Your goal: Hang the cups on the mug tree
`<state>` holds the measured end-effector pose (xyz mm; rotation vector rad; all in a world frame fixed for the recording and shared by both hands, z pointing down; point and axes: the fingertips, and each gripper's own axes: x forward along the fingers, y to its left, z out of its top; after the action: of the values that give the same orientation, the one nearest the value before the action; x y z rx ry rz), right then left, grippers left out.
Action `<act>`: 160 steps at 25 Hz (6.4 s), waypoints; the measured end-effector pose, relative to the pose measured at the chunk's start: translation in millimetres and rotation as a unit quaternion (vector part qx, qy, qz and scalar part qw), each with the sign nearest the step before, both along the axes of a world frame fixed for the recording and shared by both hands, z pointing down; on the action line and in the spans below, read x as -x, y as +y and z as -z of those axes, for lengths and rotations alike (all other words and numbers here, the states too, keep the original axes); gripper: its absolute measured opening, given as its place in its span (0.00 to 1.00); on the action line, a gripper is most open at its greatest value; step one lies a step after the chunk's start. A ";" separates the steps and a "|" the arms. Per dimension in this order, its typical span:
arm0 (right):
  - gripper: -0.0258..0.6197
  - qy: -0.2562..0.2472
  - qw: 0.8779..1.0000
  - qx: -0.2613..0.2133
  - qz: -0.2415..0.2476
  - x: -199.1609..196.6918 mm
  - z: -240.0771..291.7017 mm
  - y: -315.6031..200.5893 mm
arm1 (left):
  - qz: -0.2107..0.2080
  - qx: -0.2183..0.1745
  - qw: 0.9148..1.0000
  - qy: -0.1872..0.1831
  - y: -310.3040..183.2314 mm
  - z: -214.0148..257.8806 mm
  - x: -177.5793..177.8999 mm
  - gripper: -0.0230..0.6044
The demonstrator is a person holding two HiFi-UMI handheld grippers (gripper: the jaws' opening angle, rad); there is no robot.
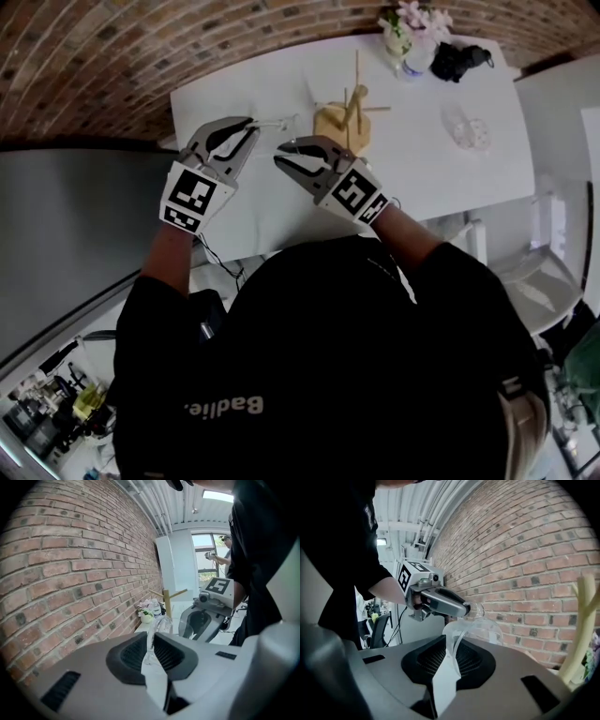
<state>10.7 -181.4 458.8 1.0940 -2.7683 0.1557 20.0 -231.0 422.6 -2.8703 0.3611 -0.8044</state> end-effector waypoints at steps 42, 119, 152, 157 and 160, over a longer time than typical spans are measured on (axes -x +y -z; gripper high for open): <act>0.24 -0.341 0.915 0.199 -0.079 -83.1 -36.3 -15.7 | -0.011 -0.125 0.986 -0.114 2.8 -20.2 -98.0 0.12; 0.37 -0.590 0.735 0.328 -0.060 -156.2 -67.9 -7.1 | -0.031 -0.248 0.943 -0.221 5.1 -44.3 -132.9 0.13; 0.36 -0.461 0.833 0.257 -0.168 -175.3 -8.2 70.7 | 0.066 -0.069 0.995 -0.029 26.9 11.2 -75.8 0.23; 0.35 -0.392 0.874 0.218 -0.190 -154.0 17.7 85.5 | 0.094 0.001 0.995 0.037 55.3 24.8 -41.4 0.20; 0.33 -0.344 0.894 0.196 -0.209 -141.6 29.1 96.2 | 0.098 0.049 0.991 0.072 78.3 30.8 -23.5 0.19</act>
<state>152.3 -85.2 429.7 1.7419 -2.7510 1.3247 43.5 -152.7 391.8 -3.0286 0.6469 -0.6604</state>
